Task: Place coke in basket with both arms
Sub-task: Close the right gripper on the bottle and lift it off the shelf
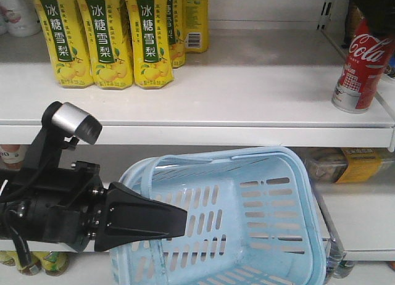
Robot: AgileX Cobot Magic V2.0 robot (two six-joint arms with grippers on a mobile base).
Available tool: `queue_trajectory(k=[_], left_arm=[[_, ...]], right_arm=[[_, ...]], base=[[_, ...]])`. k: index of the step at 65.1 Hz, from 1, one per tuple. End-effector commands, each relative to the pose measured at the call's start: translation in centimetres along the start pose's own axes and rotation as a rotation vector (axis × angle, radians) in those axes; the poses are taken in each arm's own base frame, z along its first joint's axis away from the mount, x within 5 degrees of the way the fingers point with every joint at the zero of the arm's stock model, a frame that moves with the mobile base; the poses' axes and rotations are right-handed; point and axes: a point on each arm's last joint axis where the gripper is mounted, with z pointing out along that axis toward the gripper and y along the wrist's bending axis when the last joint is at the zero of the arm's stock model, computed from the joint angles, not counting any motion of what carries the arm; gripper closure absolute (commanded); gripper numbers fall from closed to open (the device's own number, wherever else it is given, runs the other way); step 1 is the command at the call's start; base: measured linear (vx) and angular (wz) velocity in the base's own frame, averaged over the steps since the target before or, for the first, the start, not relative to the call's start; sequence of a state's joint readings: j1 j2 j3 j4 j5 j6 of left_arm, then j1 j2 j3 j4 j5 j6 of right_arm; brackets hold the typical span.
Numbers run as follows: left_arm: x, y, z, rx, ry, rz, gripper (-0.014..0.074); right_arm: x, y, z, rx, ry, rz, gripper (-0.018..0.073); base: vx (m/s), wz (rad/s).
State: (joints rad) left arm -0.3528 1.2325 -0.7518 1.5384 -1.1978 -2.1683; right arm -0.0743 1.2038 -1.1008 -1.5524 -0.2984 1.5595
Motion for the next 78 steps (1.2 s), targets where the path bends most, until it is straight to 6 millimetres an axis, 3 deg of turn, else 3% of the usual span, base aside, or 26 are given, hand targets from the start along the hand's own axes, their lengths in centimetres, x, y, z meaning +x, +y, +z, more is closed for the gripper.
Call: queue_trajectory(k=[1, 8, 18, 25, 40, 50, 62, 78], left_arm=[[-0.3, -3.1, -0.4, 0.217, 0.009, 0.029, 0.0603], [-0.3, -3.1, -0.4, 0.217, 0.009, 0.029, 0.0603], [-0.3, -3.1, -0.4, 0.217, 0.009, 0.029, 0.0603], [-0.3, -3.1, -0.4, 0.217, 0.009, 0.029, 0.0603], [-0.3, -3.1, -0.4, 0.217, 0.009, 0.029, 0.0603], [-0.3, -3.1, -0.4, 0.217, 0.009, 0.028, 0.0603], [-0.3, -3.1, -0.4, 0.217, 0.009, 0.028, 0.0603], [-0.3, -3.1, -0.4, 0.217, 0.009, 0.028, 0.0603]], right_arm=[[-1.8, 0.0, -0.2, -0.001, -0.057, 0.014, 0.0069], [-1.8, 0.0, -0.2, -0.001, -0.055, 0.032, 0.0233], [-2.1, 0.4, -0.6, -0.032, -0.056, -0.006, 0.0578], [-3.1, 1.8, -2.0, -0.14, -0.092, -0.018, 0.057], [-6.0, 4.9, -8.7, -0.258, -0.141, 0.014, 0.0564], [-6.6, 7.1, -12.0, -0.413, -0.145, 0.022, 0.0564], [-6.1, 8.4, -13.0, -0.565, -0.068, 0.088, 0.0564], [-4.5, 8.8, -11.3, -0.723, 0.082, 0.127, 0.0564]], base=[[0.0, 0.0], [0.0, 0.0], [0.0, 0.0], [0.0, 0.0], [0.0, 0.0], [0.0, 0.0], [0.0, 0.0], [0.0, 0.0]])
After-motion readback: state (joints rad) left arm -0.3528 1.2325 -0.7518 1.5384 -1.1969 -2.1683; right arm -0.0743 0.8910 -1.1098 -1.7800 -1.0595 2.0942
